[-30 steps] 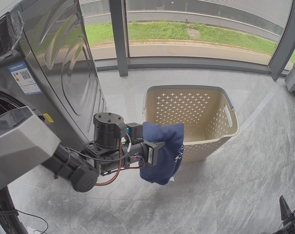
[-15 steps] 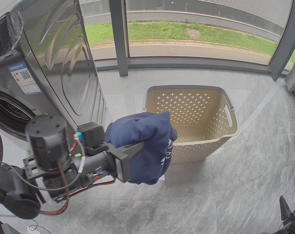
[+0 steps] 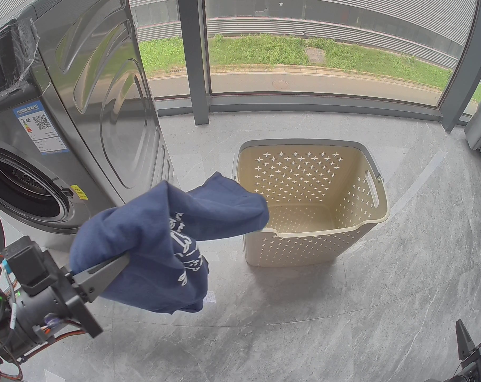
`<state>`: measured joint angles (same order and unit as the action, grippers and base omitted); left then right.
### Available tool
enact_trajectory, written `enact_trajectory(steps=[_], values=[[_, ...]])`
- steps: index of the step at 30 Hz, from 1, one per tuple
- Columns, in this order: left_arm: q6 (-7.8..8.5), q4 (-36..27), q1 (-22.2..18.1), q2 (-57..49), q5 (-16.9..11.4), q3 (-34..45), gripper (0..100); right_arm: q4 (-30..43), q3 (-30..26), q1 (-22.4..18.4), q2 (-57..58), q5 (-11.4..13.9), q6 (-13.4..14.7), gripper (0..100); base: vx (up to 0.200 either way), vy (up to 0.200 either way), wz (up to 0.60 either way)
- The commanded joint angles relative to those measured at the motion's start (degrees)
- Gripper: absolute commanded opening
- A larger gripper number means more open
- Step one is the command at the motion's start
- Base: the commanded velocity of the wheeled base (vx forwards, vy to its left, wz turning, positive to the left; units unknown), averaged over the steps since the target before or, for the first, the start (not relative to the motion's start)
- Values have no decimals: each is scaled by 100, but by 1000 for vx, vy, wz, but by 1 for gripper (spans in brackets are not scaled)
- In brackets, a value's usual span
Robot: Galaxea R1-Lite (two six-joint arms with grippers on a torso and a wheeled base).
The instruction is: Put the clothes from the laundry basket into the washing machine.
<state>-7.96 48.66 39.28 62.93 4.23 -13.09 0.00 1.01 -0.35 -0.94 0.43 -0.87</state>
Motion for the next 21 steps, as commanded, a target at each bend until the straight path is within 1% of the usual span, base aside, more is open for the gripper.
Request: enact_trajectory(steps=[1,2,4,6,9,10,11,12,15,16,17,19,21], values=[[58,-305,-482,-1362,-63,509,0,0,-101,0,94,1,-1,100,0,0,0],[67,-428,-597,-1547,-89,597,0,0,-101,0,94,1,-1,100,0,0,0],[67,-428,-597,-1547,-89,597,0,0,-101,0,94,1,-1,100,0,0,0],[93,-832,-1036,-2162,-168,773,0,0,-101,-17,94,-8,-10,100,-200,0,0],[110,-1201,-1449,-2593,-203,826,0,0,-101,-26,94,1,-10,100,-200,0,0],[110,-1201,-1449,-2593,-203,826,0,0,-101,-26,94,1,-10,100,-200,0,0],[260,-1456,-1748,-2777,-203,843,0,0,-101,-26,94,1,-10,100,0,0,0],[348,-1562,-1862,-2839,-203,852,0,0,-101,-17,94,1,-10,100,0,0,0],[497,-1694,-2293,-3041,-221,958,0,0,-101,-26,94,1,-28,100,0,0,0],[506,-1694,-2355,-3085,-230,975,0,0,-101,-26,94,1,-28,100,0,0,0],[541,-1694,-2530,-3243,-309,1054,0,0,-101,-26,94,1,-28,100,-200,0,0],[532,-1720,-2750,-3577,-414,1142,0,0,-101,-17,94,1,-10,100,-200,0,0],[541,-1817,-2987,-3867,-441,1239,0,0,-101,-17,94,1,-1,100,0,0,0]])
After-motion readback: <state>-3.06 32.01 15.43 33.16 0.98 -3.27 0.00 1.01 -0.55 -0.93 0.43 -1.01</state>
